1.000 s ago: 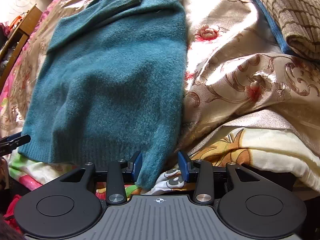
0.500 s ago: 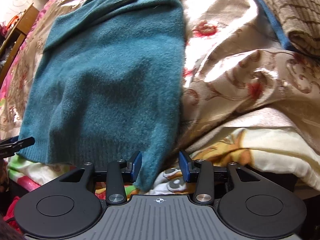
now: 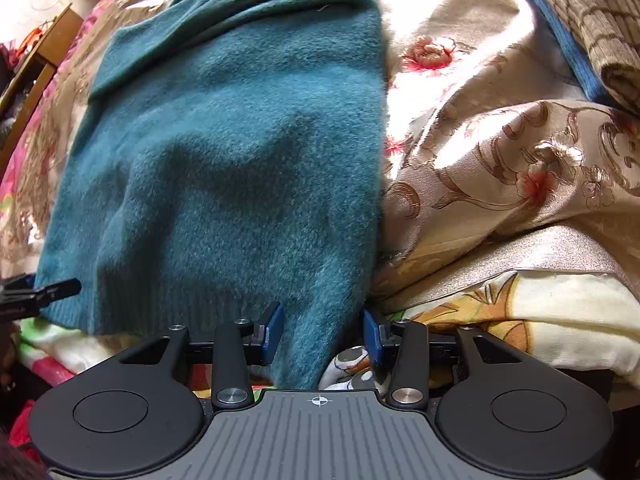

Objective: Fold small clothes

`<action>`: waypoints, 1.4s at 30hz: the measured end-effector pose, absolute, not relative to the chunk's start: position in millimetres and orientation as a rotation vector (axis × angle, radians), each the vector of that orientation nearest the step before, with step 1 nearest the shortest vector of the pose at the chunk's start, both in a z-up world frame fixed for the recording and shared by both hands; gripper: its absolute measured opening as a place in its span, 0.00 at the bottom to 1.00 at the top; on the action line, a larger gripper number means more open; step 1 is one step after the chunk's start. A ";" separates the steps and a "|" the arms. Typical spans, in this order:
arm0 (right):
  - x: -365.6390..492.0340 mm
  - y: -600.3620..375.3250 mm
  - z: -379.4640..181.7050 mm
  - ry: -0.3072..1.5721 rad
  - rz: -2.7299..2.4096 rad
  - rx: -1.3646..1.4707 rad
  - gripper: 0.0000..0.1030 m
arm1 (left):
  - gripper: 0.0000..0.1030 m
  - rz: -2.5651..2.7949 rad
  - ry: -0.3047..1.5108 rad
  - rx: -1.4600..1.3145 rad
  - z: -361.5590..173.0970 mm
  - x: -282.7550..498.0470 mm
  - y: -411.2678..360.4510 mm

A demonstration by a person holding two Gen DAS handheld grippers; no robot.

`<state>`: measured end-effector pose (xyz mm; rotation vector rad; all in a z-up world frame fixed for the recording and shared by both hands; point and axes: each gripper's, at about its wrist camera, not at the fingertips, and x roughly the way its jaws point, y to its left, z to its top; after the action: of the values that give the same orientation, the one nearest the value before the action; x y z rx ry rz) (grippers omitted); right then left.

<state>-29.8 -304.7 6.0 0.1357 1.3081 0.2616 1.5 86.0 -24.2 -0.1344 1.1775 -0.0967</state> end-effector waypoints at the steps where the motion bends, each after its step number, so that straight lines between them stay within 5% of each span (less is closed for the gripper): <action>1: -29.8 -304.0 6.2 1.309 0.266 0.132 0.38 | 0.83 -0.090 1.184 -0.121 -24.7 2.4 83.9; 15: -22.5 -298.2 -0.8 1.326 0.272 0.125 0.37 | 0.83 -0.088 1.220 -0.069 -28.7 8.6 77.0; 20: -23.1 -319.3 1.4 1.308 0.293 0.279 0.12 | 0.38 -0.075 1.201 -0.193 -21.7 4.9 100.6; 24: -22.7 -328.7 5.0 1.267 0.335 0.419 0.11 | 0.21 -0.073 1.187 -0.303 -16.4 5.4 119.5; 42: 81.6 -343.4 77.0 0.780 0.465 0.821 0.10 | 0.15 -0.233 0.788 -0.611 58.6 109.5 164.4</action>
<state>81.6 -343.4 77.0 0.8208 0.7802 0.4647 109.5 164.4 58.6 -0.6110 0.7884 -0.2329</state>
